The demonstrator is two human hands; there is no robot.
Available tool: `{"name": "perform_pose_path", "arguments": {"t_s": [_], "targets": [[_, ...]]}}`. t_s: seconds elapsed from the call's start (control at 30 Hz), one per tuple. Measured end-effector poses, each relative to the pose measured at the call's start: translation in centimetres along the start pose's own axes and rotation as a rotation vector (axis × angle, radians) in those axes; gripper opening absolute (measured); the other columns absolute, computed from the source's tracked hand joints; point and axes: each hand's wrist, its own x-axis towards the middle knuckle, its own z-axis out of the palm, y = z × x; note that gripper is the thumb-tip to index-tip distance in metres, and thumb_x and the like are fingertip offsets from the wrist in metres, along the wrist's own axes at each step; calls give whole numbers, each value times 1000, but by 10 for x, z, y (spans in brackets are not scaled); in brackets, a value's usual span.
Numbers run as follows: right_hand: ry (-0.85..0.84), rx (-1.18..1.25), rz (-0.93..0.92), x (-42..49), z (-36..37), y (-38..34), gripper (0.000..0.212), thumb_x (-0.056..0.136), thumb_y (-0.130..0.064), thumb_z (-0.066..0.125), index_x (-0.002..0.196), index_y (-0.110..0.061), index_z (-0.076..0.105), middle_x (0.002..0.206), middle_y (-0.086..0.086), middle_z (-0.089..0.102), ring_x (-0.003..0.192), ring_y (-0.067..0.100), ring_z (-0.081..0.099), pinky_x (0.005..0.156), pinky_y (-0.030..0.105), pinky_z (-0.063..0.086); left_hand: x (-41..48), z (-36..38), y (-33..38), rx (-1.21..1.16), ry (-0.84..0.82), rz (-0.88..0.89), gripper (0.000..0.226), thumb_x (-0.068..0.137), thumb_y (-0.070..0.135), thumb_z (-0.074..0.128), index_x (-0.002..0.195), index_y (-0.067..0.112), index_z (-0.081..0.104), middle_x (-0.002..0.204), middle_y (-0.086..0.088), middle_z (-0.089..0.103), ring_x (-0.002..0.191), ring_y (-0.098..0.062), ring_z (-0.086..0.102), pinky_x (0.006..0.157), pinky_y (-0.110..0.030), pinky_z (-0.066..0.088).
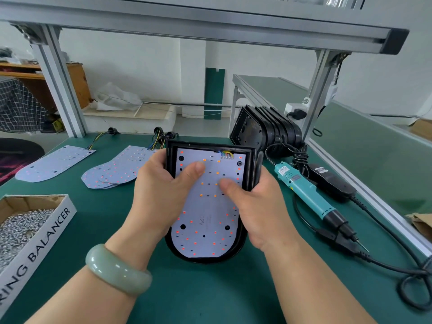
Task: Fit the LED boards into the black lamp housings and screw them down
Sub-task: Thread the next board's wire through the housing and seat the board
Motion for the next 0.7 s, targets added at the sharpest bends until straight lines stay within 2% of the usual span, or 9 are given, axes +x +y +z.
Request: {"name": "perform_pose_path", "arguments": {"t_s": [0.1, 0.17, 0.23, 0.3, 0.4, 0.5, 0.57, 0.6, 0.7], "targets": [[99, 71, 4, 3, -3, -1, 19, 84, 0, 67, 96, -15, 65, 86, -1, 75, 77, 13, 71, 65, 25, 54, -2, -8, -3, 22, -269, -136, 58, 53, 35, 85, 105, 22, 63, 95, 6, 75, 87, -15, 72, 76, -37, 57], [133, 218, 43, 7, -9, -3, 19, 86, 1, 64, 96, -15, 65, 88, -1, 75, 80, 15, 71, 70, 32, 58, -6, -8, -4, 158, -427, -173, 44, 56, 32, 80, 97, 21, 68, 92, 7, 76, 86, -16, 72, 83, -41, 56], [59, 316, 87, 8, -12, -3, 25, 87, 3, 62, 105, -14, 63, 97, 3, 75, 89, 21, 72, 78, 40, 59, -6, -4, -6, 260, -369, -93, 23, 65, 26, 81, 85, 25, 70, 83, 15, 75, 77, -7, 71, 75, -31, 57], [-24, 319, 110, 6, -10, -4, 35, 86, 5, 62, 117, -13, 57, 108, 7, 73, 98, 27, 70, 83, 45, 57, -5, -1, -9, 257, -303, -51, 18, 73, 18, 82, 84, 27, 70, 80, 18, 74, 73, -4, 70, 68, -23, 56], [50, 269, 107, 6, -7, 1, 34, 87, 8, 60, 113, -14, 58, 104, 6, 73, 95, 26, 71, 80, 43, 58, -4, -1, -12, 267, -301, -57, 19, 75, 15, 80, 86, 27, 69, 79, 20, 73, 72, -2, 70, 63, -16, 55], [64, 240, 108, 6, -6, 3, 34, 86, 10, 60, 110, -14, 59, 99, 4, 74, 89, 23, 71, 76, 39, 58, -5, -1, -12, 179, -266, -81, 20, 76, 28, 78, 93, 26, 66, 85, 16, 74, 80, -7, 71, 67, -21, 56], [1, 198, 90, 3, -3, 4, 37, 83, 10, 62, 111, -15, 60, 99, 4, 75, 90, 22, 72, 74, 33, 58, -3, -2, -9, 90, -145, -48, 35, 68, 50, 74, 92, 26, 65, 87, 12, 73, 80, -8, 69, 69, -26, 55], [-36, 172, 79, 2, 0, 5, 38, 81, 7, 65, 108, -18, 61, 99, 3, 75, 90, 21, 72, 74, 31, 58, -1, -3, -7, 60, -79, -36, 35, 68, 53, 72, 90, 27, 65, 86, 12, 73, 79, -8, 68, 69, -28, 54], [-36, 113, 53, 1, 4, 5, 24, 74, -13, 70, 93, -27, 68, 95, 1, 75, 89, 20, 71, 77, 32, 57, 1, -6, -4, 123, 29, 8, 9, 82, 29, 73, 81, 29, 64, 78, 16, 71, 70, -7, 66, 63, -29, 53]]}}
